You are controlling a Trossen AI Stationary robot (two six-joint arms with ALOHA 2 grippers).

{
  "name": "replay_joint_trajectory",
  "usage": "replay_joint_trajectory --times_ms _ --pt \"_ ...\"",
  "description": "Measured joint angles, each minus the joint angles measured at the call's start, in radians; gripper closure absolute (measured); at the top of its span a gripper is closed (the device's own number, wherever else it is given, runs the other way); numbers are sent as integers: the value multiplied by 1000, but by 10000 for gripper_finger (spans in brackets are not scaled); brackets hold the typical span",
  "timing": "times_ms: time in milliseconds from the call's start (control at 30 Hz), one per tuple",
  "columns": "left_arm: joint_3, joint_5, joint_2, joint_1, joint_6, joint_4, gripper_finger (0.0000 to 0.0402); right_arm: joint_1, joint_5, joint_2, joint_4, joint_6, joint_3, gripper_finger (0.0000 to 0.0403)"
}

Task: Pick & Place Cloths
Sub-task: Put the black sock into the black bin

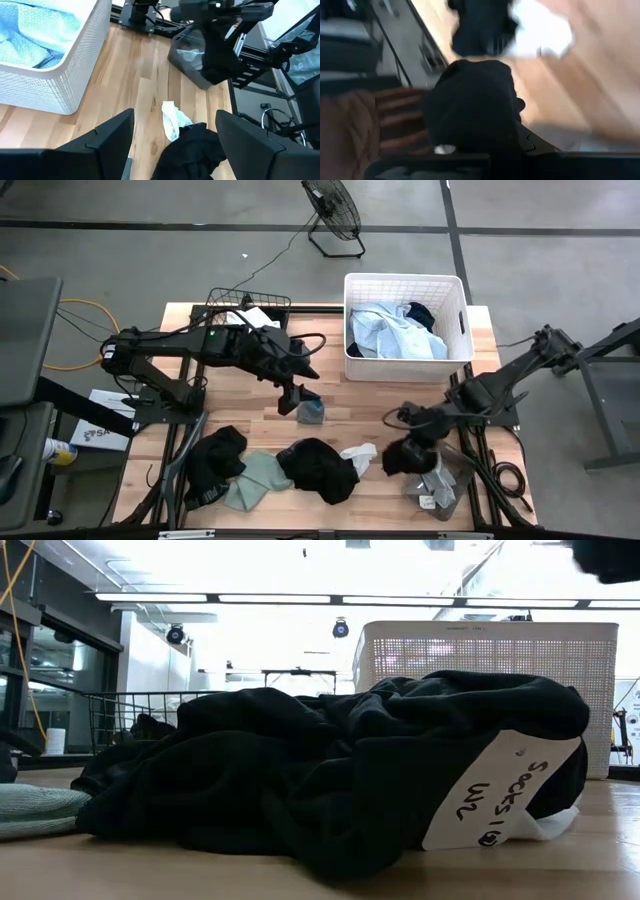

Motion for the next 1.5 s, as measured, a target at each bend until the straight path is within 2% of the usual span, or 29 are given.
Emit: replay_joint_trajectory --times_ms 167,300,433,633,1000,1500 --pt "0 -8 0 0 0 0 129 65 -117 0 -62 100 0 399" --pt "0 -8 0 0 0 0 129 134 -152 0 -161 196 0 399" --pt "0 -8 0 0 0 0 129 211 -143 0 -233 298 0 399" --pt "0 -13 0 0 0 0 129 306 -34 32 -264 411 0 399" --pt "0 -31 0 0 0 0 129 344 -22 201 -273 402 0 399" --pt "-1 -34 0 0 0 0 129 384 -230 407 -272 412 0 399"
